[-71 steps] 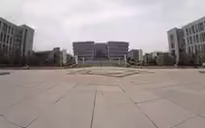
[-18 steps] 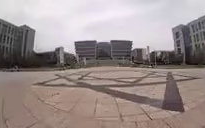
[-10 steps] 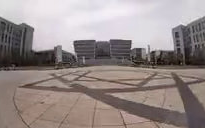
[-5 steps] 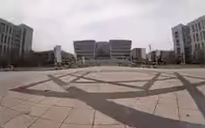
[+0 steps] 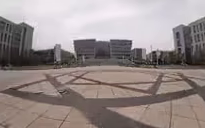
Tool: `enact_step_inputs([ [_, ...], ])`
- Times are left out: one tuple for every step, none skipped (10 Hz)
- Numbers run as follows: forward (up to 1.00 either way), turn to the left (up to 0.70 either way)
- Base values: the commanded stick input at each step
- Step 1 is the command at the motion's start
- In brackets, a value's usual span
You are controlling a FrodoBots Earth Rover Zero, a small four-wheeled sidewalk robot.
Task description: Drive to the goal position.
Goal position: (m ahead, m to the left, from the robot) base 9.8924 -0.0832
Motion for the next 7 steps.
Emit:
enact_step_inputs([
  [0.70, 0.01],
  [0.70, 0.01],
  [0.70, 0.01],
  [0.70, 0.01],
  [0.70, 0.01],
  [0.70, 0.01],
  [0.70, 0.01],
])
